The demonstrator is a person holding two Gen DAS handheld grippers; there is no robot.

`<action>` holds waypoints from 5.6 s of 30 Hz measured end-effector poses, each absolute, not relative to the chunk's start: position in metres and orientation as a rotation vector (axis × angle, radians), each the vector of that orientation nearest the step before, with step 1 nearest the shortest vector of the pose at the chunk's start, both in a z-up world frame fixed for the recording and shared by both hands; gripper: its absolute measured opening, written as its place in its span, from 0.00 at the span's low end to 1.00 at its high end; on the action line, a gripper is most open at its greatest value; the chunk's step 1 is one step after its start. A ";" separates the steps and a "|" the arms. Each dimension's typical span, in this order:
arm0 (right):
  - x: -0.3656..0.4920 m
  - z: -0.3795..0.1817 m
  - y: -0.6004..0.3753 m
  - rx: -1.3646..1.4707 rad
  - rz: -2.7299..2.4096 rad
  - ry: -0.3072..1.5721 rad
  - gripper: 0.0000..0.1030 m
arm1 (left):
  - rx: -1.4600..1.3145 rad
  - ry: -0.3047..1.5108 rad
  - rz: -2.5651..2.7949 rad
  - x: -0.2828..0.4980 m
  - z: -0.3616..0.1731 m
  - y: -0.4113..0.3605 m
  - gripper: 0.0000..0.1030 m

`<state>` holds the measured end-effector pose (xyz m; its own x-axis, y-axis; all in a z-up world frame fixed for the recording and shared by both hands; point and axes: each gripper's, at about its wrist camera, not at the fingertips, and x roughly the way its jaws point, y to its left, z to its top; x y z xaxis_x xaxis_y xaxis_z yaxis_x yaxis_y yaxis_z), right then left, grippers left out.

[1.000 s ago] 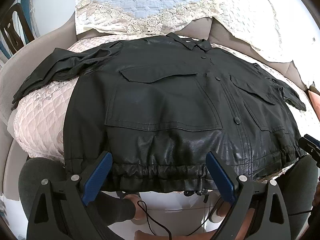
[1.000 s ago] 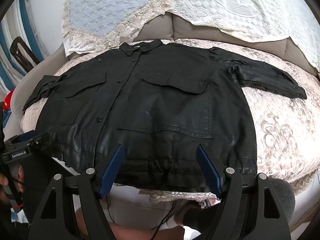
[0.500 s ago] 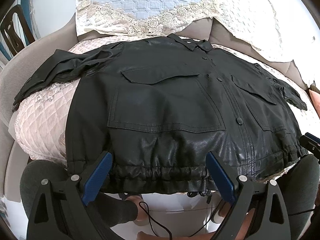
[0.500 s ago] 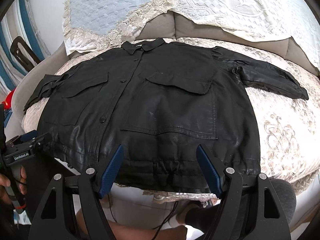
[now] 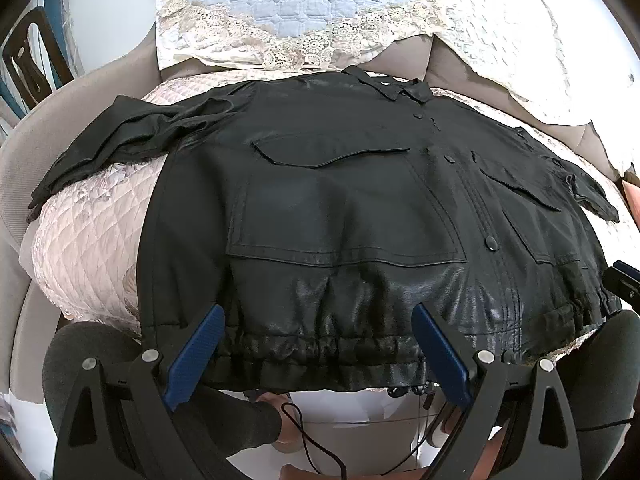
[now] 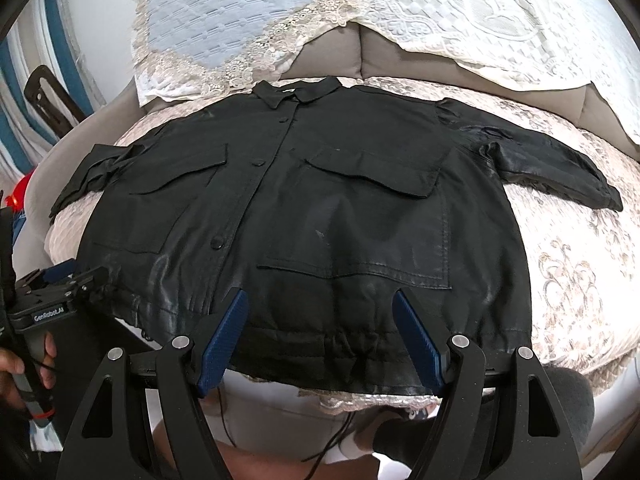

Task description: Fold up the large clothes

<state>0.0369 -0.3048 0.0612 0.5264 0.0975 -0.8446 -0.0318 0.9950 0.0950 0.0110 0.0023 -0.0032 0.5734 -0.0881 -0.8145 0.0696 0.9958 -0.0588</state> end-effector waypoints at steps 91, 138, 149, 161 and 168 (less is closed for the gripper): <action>0.129 0.040 -0.327 0.175 0.096 1.014 0.73 | -0.239 0.789 -0.335 0.231 0.065 0.011 0.48; 0.248 0.012 -0.333 0.261 0.199 1.031 0.48 | -0.192 0.934 -0.128 0.232 0.005 0.074 0.55; 0.157 0.016 -0.533 0.576 -0.176 0.906 0.60 | -0.098 0.907 -0.251 0.198 0.018 -0.019 0.62; 0.133 -0.016 -0.686 0.784 -0.504 0.816 0.63 | -0.061 0.985 -0.253 0.203 -0.004 -0.058 0.62; 0.155 -0.026 -0.740 0.875 -0.552 0.757 0.63 | -0.062 1.030 -0.234 0.209 -0.019 -0.065 0.62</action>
<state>0.1552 -0.7396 -0.0259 0.6182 -0.1246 -0.7761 0.7008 0.5344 0.4724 0.2092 -0.0650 -0.0192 0.4923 -0.2220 -0.8416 0.1639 0.9733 -0.1609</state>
